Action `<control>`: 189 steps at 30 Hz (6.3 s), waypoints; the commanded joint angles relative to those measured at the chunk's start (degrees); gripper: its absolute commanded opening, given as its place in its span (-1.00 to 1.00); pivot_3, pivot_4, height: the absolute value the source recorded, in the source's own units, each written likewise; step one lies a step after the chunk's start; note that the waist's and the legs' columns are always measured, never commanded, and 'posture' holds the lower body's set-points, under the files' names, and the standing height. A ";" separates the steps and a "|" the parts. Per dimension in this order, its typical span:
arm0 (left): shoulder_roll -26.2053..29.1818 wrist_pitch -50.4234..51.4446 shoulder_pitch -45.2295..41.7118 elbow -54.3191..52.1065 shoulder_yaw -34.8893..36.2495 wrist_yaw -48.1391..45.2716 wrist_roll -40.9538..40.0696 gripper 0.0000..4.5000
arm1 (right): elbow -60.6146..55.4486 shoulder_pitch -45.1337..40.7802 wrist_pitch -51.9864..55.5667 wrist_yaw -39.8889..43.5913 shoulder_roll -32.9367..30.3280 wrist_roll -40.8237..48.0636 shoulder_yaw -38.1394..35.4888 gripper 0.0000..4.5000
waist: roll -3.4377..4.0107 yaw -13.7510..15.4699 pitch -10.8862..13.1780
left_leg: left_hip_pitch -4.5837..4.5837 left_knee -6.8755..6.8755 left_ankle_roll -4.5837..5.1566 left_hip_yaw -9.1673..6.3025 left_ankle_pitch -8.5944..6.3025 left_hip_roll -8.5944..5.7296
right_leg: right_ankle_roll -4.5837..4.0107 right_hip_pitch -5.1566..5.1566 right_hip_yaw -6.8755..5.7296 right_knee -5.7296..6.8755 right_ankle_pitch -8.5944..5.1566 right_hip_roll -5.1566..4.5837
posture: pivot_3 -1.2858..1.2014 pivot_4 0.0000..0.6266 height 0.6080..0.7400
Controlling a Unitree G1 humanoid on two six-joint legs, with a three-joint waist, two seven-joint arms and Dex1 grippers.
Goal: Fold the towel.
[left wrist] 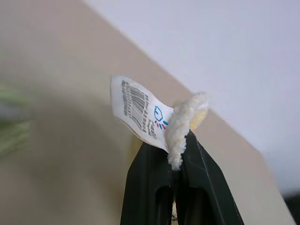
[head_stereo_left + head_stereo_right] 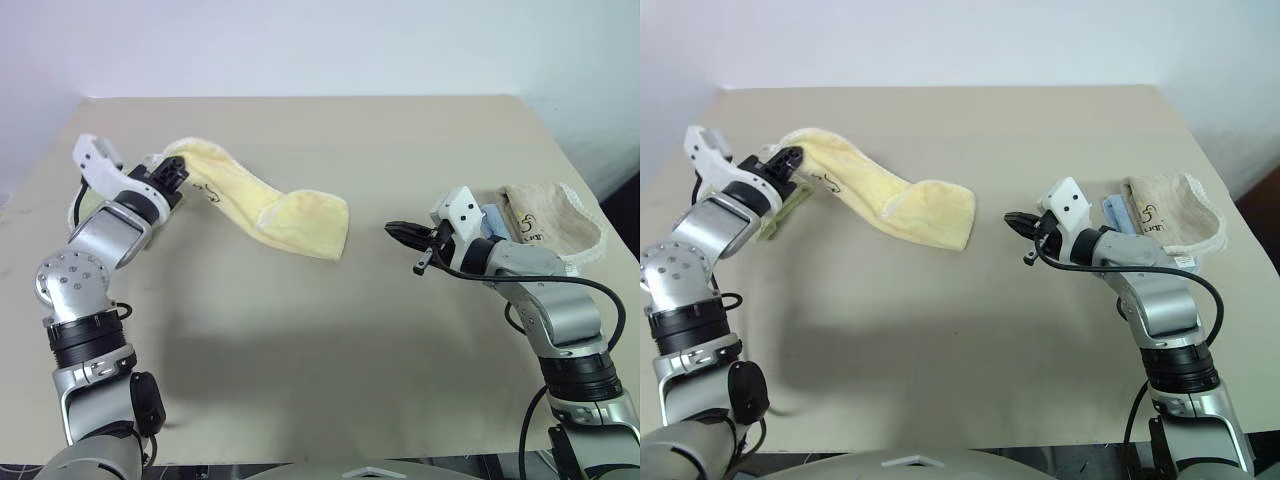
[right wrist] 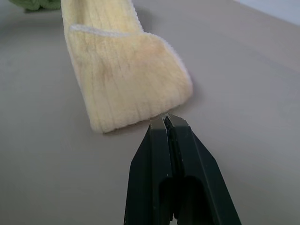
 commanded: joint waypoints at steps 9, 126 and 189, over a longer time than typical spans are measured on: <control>1.45 1.11 -3.59 -9.66 -38.28 -26.47 25.11 -0.97 | -3.61 1.05 -0.39 -3.39 -0.02 0.32 -2.60 -1.00 | 0.02 -0.56 0.01 | -0.11 -0.19 0.19 0.05 0.06 0.07 | -0.01 -0.14 0.03 -0.16 0.00 0.13 | 0.03 -0.52 0.82; -13.96 29.40 -1.79 10.74 1.76 -23.63 18.62 0.26 | -8.92 -1.11 7.79 -15.43 9.69 0.94 -3.85 -1.00 | 0.02 -1.59 -0.04 | 0.12 0.08 0.09 -0.04 0.15 -0.03 | -0.11 -0.03 0.04 0.34 0.10 0.00 | 0.03 -0.52 0.82; -4.51 -1.19 34.85 -12.48 21.25 -18.54 -7.50 0.98 | -2.62 -5.45 4.66 -10.29 9.83 0.63 -0.14 -1.00 | -0.11 -2.22 0.00 | 0.06 -0.09 -0.08 -0.02 0.01 0.11 | -0.29 -0.16 0.03 0.19 -0.02 0.02 | 0.03 -0.52 0.82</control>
